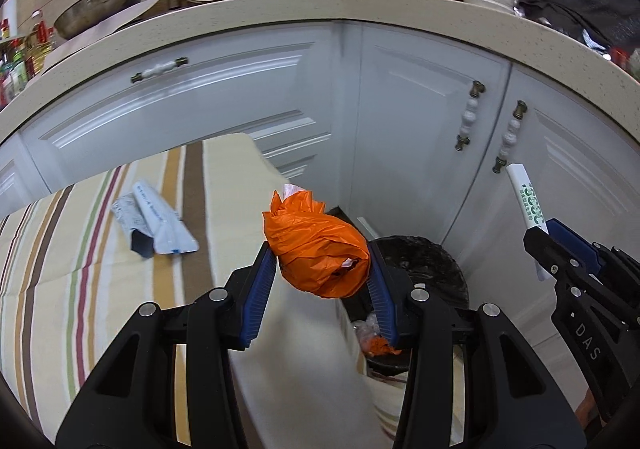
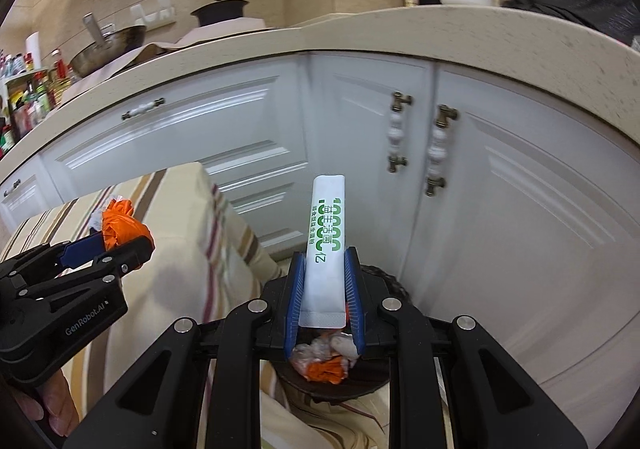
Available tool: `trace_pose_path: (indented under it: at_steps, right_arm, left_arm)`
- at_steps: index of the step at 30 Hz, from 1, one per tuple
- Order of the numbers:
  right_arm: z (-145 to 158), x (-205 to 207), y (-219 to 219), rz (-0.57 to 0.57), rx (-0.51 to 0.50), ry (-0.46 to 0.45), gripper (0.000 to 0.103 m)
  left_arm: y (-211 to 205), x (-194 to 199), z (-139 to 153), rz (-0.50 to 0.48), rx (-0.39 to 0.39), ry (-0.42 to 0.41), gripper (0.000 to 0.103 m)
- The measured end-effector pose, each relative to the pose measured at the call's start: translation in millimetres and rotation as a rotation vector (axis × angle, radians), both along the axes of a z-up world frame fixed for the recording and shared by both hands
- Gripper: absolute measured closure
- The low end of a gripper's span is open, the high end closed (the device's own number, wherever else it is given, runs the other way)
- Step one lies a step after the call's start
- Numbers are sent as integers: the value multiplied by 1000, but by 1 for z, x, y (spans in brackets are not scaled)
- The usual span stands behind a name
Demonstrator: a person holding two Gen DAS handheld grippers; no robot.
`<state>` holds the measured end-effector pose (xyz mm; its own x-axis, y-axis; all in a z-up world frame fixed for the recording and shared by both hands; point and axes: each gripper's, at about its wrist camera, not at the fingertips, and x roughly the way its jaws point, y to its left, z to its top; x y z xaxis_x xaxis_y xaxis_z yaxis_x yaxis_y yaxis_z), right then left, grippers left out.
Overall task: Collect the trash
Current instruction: 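Carry both items over the black bin and open both grippers to drop them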
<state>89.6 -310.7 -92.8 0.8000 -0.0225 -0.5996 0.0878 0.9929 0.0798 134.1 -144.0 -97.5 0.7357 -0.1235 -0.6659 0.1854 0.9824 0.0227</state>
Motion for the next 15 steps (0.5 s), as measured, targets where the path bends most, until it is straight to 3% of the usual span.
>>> trace_pose_path:
  at_steps: [15]
  right_arm:
    - [-20,8,-39,-50,21,13,82]
  left_arm:
    - [-46,20,-20,-41,18,53,59]
